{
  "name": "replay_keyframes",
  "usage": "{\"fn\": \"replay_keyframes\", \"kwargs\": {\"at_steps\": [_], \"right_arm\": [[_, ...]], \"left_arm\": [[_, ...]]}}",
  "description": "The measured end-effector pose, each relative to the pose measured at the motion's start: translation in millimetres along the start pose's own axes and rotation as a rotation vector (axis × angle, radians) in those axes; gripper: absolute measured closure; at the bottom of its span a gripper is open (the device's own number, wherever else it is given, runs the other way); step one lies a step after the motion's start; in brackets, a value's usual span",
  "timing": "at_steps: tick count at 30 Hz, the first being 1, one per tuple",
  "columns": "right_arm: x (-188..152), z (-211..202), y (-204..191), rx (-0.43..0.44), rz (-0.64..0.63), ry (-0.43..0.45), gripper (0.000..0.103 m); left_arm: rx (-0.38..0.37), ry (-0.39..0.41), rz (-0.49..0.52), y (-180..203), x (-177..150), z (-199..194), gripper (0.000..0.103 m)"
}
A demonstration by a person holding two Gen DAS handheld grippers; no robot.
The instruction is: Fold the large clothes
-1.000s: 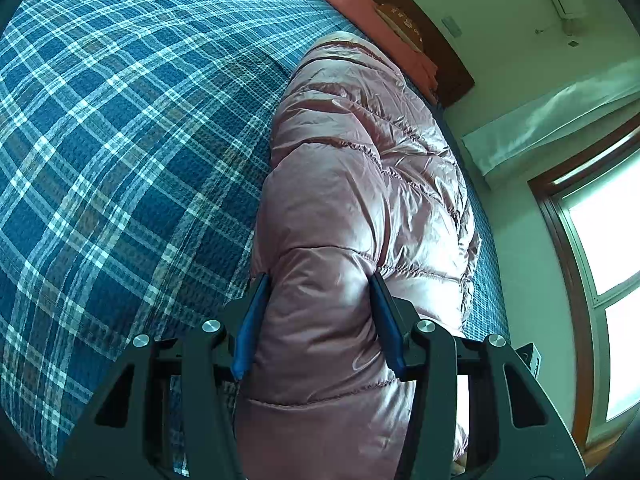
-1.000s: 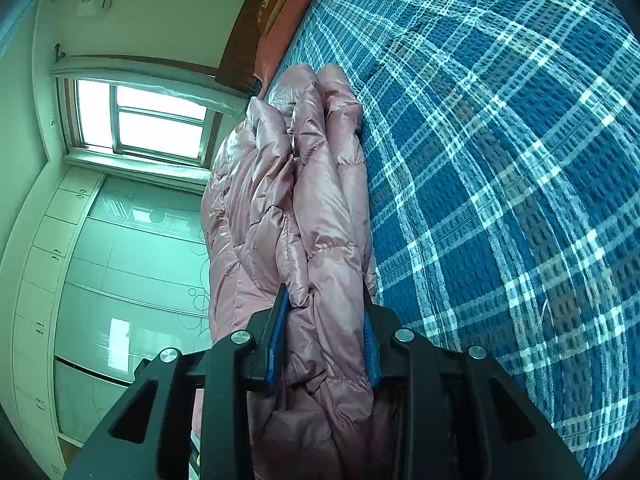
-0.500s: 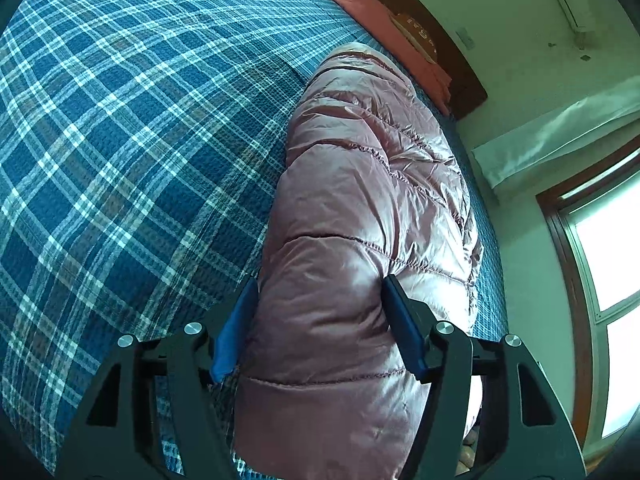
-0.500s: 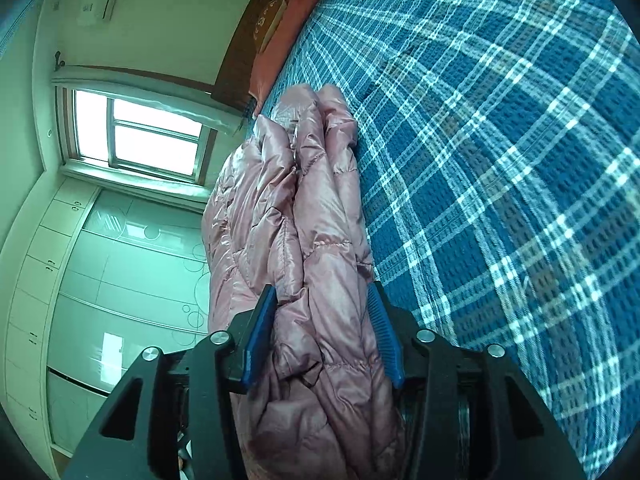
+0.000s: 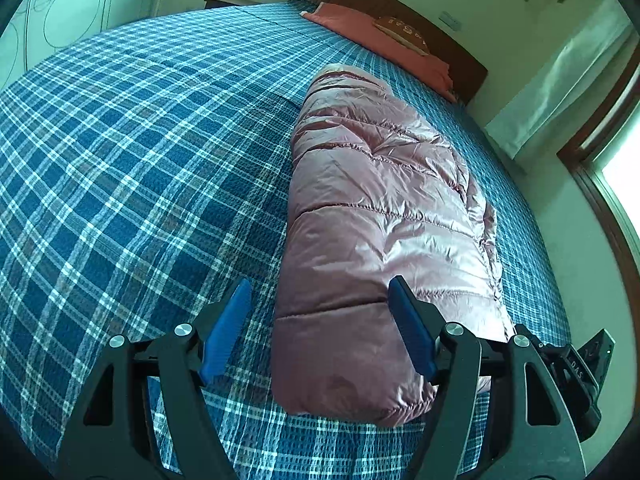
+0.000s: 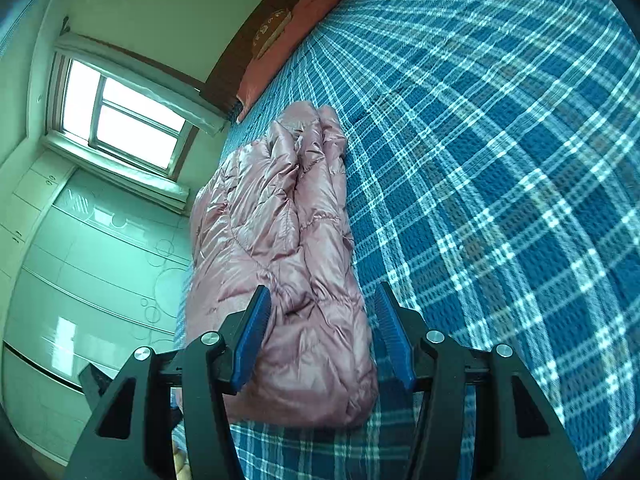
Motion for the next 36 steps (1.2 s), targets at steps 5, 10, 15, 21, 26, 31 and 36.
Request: {"fn": "replay_keyframes", "kwargs": {"at_steps": [5,10,15,21,26,31,36], "right_arm": [[-16,-23,-6,-0.092,-0.077,0.028,0.048],[-35,-42,-19,-0.188,-0.171,0.06,0.04],[-52,-54,-37,-0.263,-0.263,0.093,0.039],[-66,-72,-70,-0.333,-0.383,0.175,0.032],[-73,-87,-95,-0.352,-0.447,0.236,0.029],[-77,-100,-112,-0.361,-0.498,0.292,0.029],[-83,-107,-121,-0.371,-0.533,0.321,0.028]], "left_arm": [[0.068,0.044,0.077,6,-7,-20,0.025],[0.137,0.096,0.167,17,-15,-44,0.016],[0.204,0.129,0.218,23,-21,-66,0.009],[0.249,0.176,0.257,32,-25,-91,0.007],[0.258,0.218,0.275,41,-23,-110,0.007],[0.253,0.254,0.297,54,-22,-123,0.007],[0.247,0.256,0.304,59,-23,-126,0.006]]}}
Point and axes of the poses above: each gripper's, at about its wrist camera, not at the fingertips, and z roughly the way its jaws point, y to its right, x to its top, the point moved 5 cm from there along z, roughly the way its jaws point, and after that the axes turned 8 degrees about -x, right-handed, at the moved point
